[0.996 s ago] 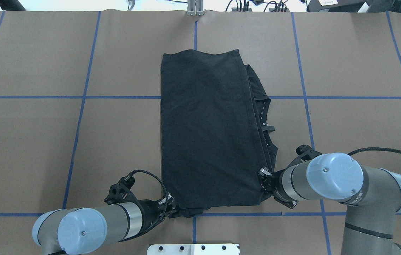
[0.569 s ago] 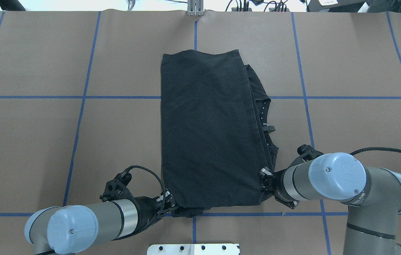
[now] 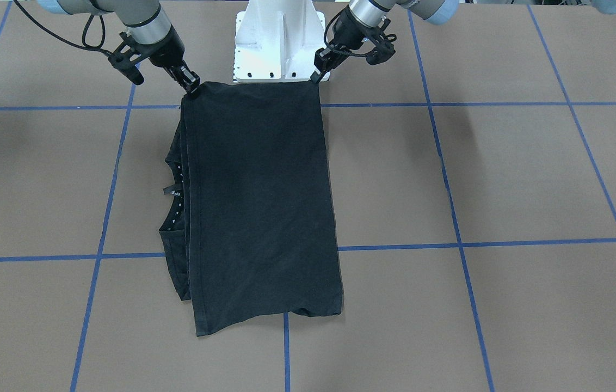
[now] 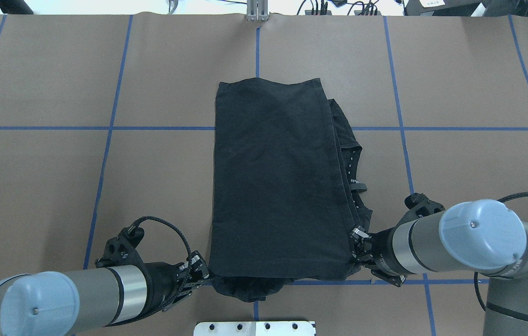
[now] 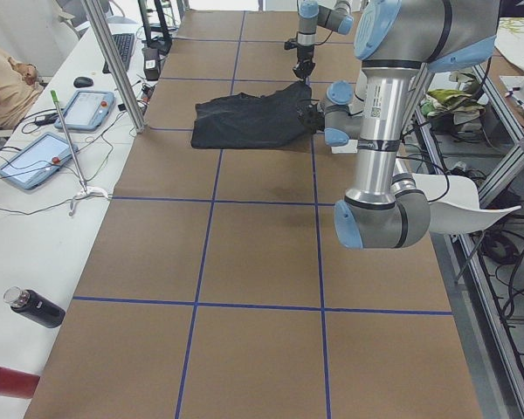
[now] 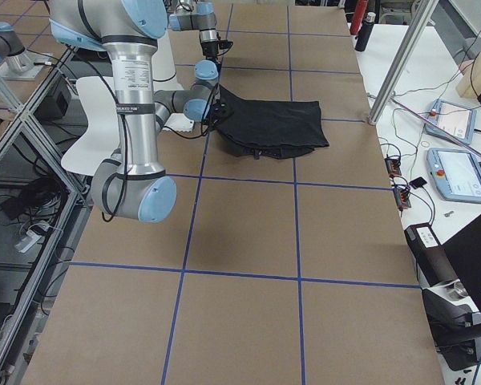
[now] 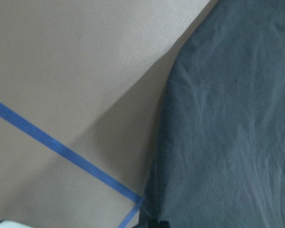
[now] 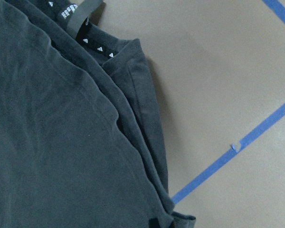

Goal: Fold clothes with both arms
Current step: 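Lift both near corners and pull them toward the robot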

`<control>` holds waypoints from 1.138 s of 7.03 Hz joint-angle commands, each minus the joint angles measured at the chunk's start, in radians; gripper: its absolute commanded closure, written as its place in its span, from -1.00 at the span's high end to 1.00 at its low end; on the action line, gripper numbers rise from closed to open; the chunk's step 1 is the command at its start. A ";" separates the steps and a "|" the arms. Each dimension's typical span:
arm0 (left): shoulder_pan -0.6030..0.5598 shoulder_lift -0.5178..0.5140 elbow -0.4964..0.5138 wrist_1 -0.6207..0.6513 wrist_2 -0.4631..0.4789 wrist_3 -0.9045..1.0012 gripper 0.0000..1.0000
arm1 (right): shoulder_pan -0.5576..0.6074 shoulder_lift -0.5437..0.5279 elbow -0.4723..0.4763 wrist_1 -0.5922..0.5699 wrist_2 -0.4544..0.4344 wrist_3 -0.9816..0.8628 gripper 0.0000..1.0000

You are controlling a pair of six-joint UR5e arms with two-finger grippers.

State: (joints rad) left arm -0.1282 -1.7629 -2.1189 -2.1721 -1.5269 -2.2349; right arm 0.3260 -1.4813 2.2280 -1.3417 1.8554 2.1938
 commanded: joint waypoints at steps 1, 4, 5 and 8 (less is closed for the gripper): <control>0.013 0.017 -0.135 0.127 -0.004 -0.035 -1.00 | 0.001 -0.013 0.059 -0.002 0.088 0.006 -1.00; 0.041 0.017 -0.252 0.216 -0.006 -0.068 -1.00 | 0.002 -0.055 0.140 -0.004 0.236 0.006 -1.00; 0.065 0.019 -0.289 0.228 -0.006 -0.077 -1.00 | 0.002 -0.066 0.165 -0.004 0.260 0.007 -1.00; 0.149 0.014 -0.361 0.230 -0.001 -0.129 -1.00 | 0.011 -0.071 0.209 -0.004 0.368 0.006 -1.00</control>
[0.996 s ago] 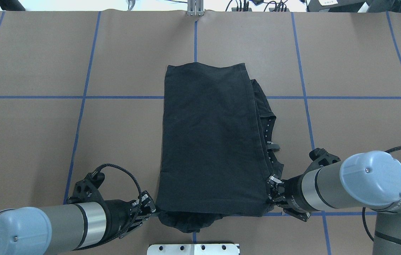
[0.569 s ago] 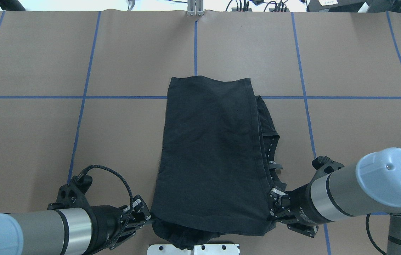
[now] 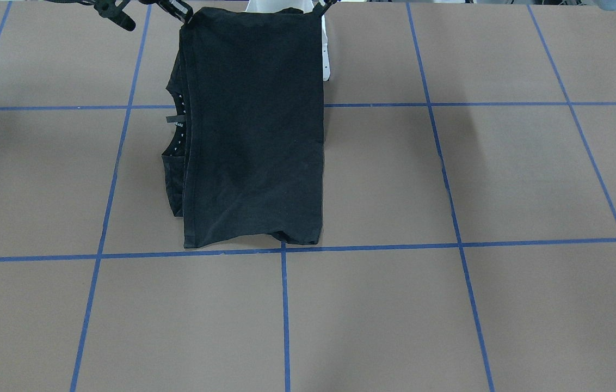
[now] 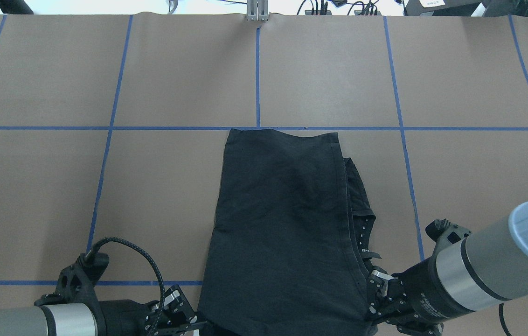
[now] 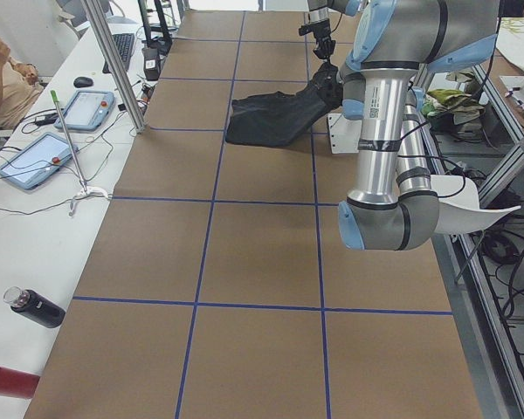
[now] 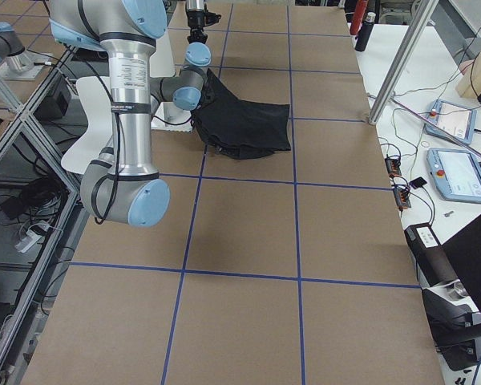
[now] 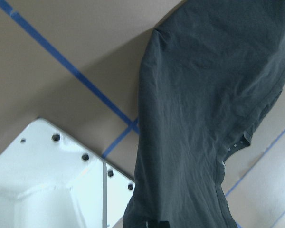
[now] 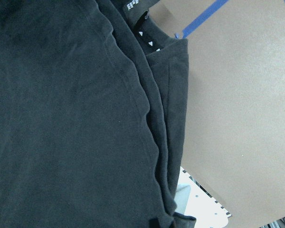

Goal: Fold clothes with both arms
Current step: 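Lift both near corners and pull them toward the robot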

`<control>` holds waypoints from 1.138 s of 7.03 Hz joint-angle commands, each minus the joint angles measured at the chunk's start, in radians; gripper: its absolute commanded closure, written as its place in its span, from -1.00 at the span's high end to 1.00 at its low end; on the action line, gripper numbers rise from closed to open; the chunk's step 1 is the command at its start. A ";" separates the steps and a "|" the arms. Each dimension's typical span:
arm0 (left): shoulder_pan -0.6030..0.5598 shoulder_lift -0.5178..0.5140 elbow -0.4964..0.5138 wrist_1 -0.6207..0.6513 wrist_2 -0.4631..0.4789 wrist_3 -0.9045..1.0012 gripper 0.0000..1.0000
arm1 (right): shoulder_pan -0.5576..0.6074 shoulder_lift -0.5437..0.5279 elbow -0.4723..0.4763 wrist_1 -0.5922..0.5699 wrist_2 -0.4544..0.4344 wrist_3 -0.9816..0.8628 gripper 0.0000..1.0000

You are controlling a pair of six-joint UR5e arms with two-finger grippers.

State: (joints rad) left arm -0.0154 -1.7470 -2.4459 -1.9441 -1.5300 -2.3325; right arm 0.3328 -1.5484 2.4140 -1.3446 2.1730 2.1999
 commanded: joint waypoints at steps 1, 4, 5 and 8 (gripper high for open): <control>0.049 -0.002 -0.059 0.002 0.002 -0.037 -1.00 | 0.009 -0.009 0.036 -0.001 0.085 0.000 -1.00; 0.045 -0.002 -0.119 0.016 0.002 -0.053 -1.00 | 0.066 -0.029 0.073 0.001 0.163 0.000 -1.00; 0.031 -0.005 -0.123 0.016 0.001 -0.051 -1.00 | 0.115 -0.025 0.073 0.001 0.203 -0.002 -1.00; -0.084 -0.048 -0.101 0.024 -0.019 0.007 -1.00 | 0.271 0.023 -0.022 0.002 0.226 -0.009 -1.00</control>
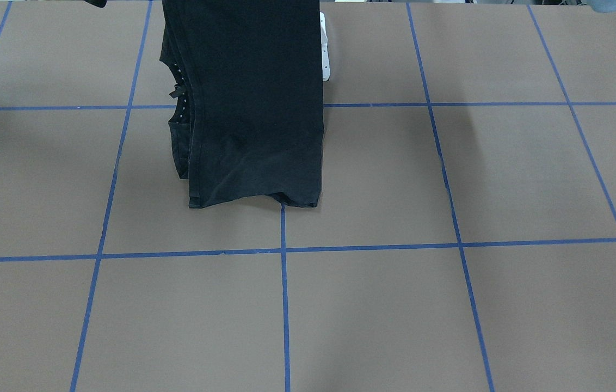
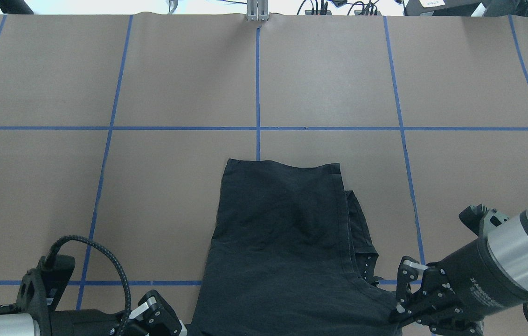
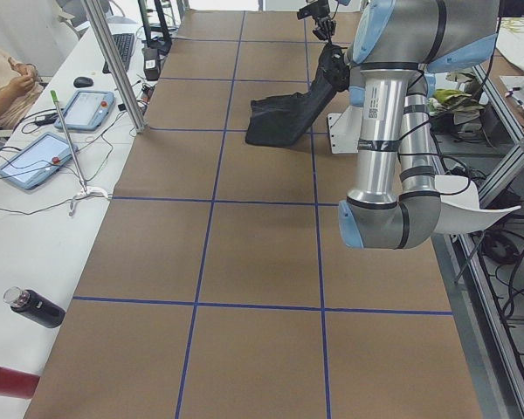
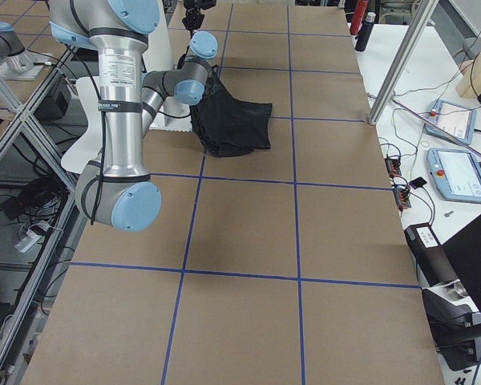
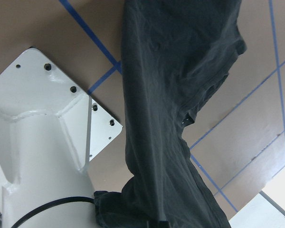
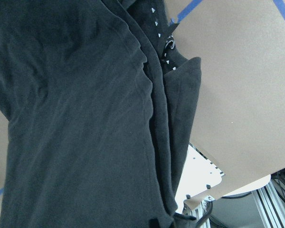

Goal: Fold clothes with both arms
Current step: 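Swing both grippers up and over, folding the near half onto the far half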

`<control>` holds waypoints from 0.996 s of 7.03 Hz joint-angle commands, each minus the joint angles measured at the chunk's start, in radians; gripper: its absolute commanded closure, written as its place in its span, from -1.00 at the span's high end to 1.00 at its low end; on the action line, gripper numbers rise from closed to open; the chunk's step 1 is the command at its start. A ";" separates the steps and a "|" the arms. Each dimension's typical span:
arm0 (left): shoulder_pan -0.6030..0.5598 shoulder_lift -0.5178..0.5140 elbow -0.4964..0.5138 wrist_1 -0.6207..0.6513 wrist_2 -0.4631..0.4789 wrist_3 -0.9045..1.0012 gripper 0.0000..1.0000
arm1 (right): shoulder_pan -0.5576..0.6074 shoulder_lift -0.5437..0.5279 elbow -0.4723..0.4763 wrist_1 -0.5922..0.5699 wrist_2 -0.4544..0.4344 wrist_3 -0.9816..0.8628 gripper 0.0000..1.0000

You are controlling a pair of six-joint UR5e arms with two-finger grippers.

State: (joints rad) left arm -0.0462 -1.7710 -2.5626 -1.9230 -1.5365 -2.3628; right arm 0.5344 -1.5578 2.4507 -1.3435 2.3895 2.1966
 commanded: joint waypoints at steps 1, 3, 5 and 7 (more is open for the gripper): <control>-0.126 -0.086 0.080 0.012 -0.061 0.071 -1.00 | 0.152 0.095 -0.138 0.000 0.070 -0.011 -1.00; -0.245 -0.163 0.247 0.016 -0.068 0.195 -1.00 | 0.232 0.209 -0.315 0.000 0.117 -0.052 -1.00; -0.338 -0.227 0.387 -0.001 -0.099 0.258 -1.00 | 0.248 0.254 -0.419 0.000 0.105 -0.116 -1.00; -0.411 -0.251 0.496 -0.052 -0.112 0.287 -1.00 | 0.251 0.298 -0.508 0.000 0.083 -0.156 -1.00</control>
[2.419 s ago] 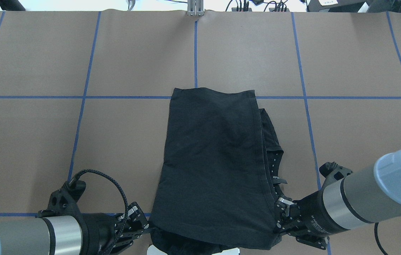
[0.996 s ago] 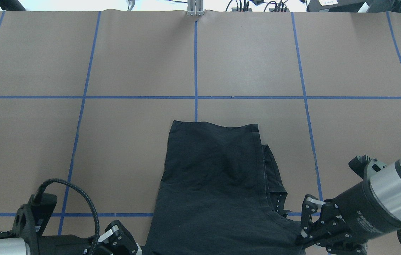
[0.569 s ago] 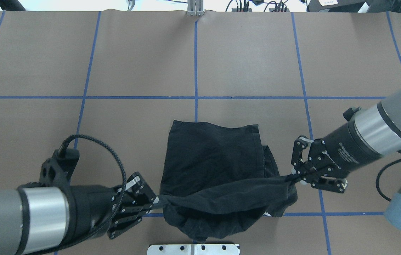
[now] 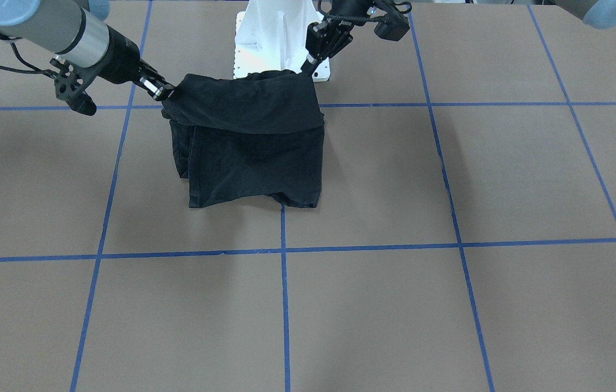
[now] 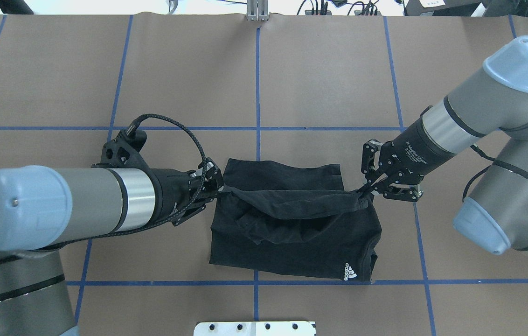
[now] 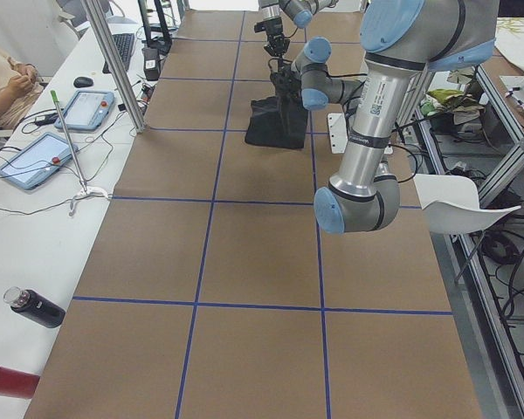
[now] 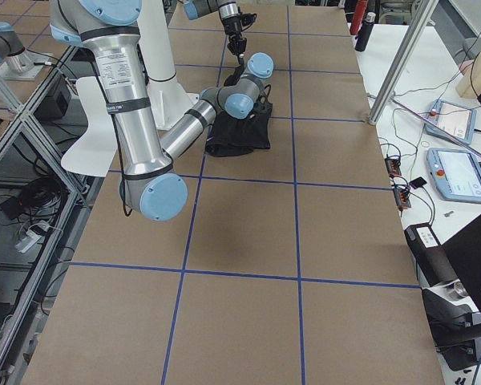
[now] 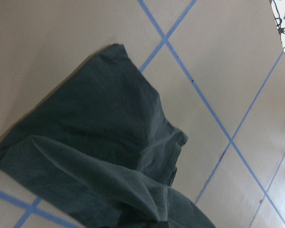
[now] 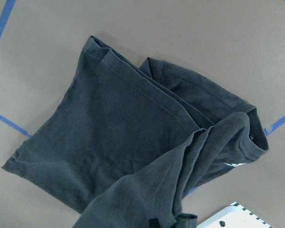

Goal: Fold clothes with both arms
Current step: 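Swing both grippers up and over, folding the near half onto the far half, then open both grippers and raise both arms away from the folded shirt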

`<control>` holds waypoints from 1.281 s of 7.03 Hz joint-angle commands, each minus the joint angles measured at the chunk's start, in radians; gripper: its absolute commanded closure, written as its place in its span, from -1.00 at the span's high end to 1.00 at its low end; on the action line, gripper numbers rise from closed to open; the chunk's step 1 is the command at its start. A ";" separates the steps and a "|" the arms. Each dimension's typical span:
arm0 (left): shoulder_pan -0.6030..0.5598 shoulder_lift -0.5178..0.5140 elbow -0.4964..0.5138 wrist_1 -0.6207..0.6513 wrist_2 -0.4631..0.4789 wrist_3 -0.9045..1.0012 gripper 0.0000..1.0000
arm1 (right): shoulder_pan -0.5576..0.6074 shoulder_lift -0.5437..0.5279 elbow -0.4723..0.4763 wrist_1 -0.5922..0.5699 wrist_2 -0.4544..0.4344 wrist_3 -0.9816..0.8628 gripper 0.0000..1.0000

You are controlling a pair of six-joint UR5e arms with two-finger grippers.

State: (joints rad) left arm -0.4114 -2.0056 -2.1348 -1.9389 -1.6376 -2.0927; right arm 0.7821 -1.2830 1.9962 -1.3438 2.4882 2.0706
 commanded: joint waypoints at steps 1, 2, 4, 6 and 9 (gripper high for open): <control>-0.081 -0.037 0.155 -0.090 -0.028 0.037 -1.00 | 0.003 0.028 -0.097 0.002 -0.040 -0.074 -1.00; -0.127 -0.082 0.284 -0.151 -0.030 0.057 -0.85 | 0.006 0.074 -0.181 0.000 -0.061 -0.130 -1.00; -0.229 -0.221 0.637 -0.297 -0.030 0.155 0.77 | 0.037 0.242 -0.485 0.002 -0.189 -0.229 0.99; -0.320 -0.222 0.665 -0.328 -0.115 0.178 1.00 | 0.135 0.298 -0.550 -0.005 -0.136 -0.302 1.00; -0.371 -0.097 0.482 -0.321 -0.223 0.318 1.00 | 0.214 0.260 -0.512 0.000 -0.124 -0.342 1.00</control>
State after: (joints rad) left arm -0.7695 -2.1788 -1.5532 -2.2615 -1.8389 -1.8605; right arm 0.9495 -0.9968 1.4643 -1.3466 2.3635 1.7472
